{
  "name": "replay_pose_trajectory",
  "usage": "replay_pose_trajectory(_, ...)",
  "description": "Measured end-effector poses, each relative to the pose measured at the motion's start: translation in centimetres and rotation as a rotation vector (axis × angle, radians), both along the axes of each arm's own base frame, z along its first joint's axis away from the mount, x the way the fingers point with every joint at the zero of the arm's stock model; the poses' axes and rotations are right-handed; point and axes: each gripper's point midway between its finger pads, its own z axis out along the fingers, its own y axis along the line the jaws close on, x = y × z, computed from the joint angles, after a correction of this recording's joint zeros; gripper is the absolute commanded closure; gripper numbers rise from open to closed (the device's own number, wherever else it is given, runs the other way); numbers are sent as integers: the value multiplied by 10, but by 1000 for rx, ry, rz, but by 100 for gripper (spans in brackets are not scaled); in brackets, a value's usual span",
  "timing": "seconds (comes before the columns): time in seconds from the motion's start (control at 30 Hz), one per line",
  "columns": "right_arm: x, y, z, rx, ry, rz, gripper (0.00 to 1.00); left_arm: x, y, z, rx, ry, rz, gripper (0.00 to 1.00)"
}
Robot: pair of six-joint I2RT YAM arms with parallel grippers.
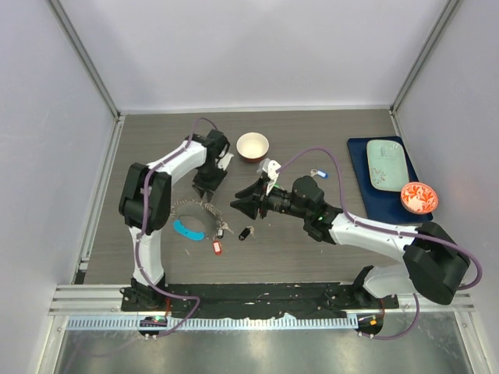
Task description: Put the keys on the keyring
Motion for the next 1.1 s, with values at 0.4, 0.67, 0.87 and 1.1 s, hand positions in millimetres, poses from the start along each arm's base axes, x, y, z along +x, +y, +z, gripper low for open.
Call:
replay_pose_trajectory(0.4,-1,2,-6,-9,17,9,57,-10,6,84,-252,-525,256,65)
replay_pose_trajectory(0.67,-3,5,-9,-4,40,28,57,-39,13,37,-417,-651,453,67)
replay_pose_trajectory(0.87,-4,6,-6,11,37,33,57,-32,10,23,-489,-712,539,68)
replay_pose_trajectory(1.1,-5,6,-6,12,37,36,57,-14,12,22,-516,-796,604,71)
